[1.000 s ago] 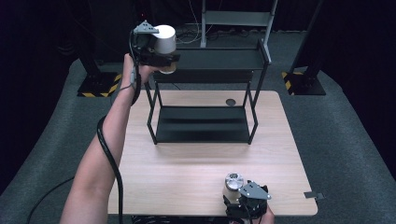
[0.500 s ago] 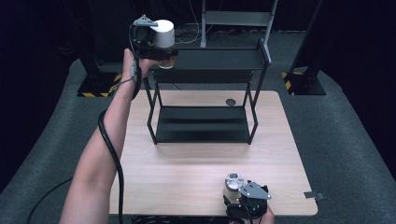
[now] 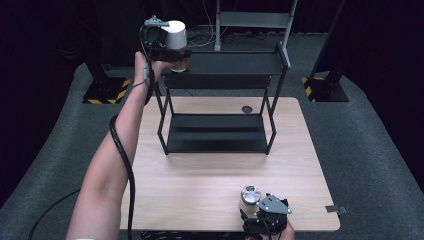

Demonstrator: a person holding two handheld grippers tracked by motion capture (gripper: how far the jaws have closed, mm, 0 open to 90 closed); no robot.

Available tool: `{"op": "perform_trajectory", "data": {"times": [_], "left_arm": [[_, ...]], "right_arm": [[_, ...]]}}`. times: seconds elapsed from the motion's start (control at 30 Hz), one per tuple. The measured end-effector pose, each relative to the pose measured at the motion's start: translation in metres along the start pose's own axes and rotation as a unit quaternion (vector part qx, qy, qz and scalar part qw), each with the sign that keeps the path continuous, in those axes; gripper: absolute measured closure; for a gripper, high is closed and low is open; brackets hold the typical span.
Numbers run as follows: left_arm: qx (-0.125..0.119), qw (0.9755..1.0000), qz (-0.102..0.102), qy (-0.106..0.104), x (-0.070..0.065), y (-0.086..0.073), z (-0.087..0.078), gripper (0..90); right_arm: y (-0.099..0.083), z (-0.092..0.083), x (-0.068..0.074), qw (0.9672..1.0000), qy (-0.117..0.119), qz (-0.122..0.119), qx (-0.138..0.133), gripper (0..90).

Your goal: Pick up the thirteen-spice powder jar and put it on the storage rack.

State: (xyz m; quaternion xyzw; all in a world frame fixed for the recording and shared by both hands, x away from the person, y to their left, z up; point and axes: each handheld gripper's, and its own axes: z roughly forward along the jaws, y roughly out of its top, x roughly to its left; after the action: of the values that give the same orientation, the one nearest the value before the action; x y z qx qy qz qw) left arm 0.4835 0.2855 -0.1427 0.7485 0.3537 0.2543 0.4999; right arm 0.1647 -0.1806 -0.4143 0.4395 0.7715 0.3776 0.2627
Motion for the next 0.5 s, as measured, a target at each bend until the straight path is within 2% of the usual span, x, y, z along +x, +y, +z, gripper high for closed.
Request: {"op": "perform_trajectory", "data": {"times": [0.27, 0.33, 0.5], "left_arm": [[-0.004, 0.9999, -0.01, 0.007, 0.003, -0.007, 0.004, 30.4], [-0.009, 0.9998, -0.019, 0.004, 0.005, -0.01, 0.004, 30.4], [-0.012, 0.9998, -0.018, 0.003, 0.006, -0.011, 0.006, 30.3]], "right_arm": [[-0.001, 0.0, 0.0, 1.0, -0.001, -0.001, 0.0, 0.0], [-0.001, 0.0, 0.0, 1.0, -0.001, -0.001, 0.0, 0.0], [-0.001, 0.0, 0.001, 1.0, 0.0, 0.0, 0.001, 0.0]]}}
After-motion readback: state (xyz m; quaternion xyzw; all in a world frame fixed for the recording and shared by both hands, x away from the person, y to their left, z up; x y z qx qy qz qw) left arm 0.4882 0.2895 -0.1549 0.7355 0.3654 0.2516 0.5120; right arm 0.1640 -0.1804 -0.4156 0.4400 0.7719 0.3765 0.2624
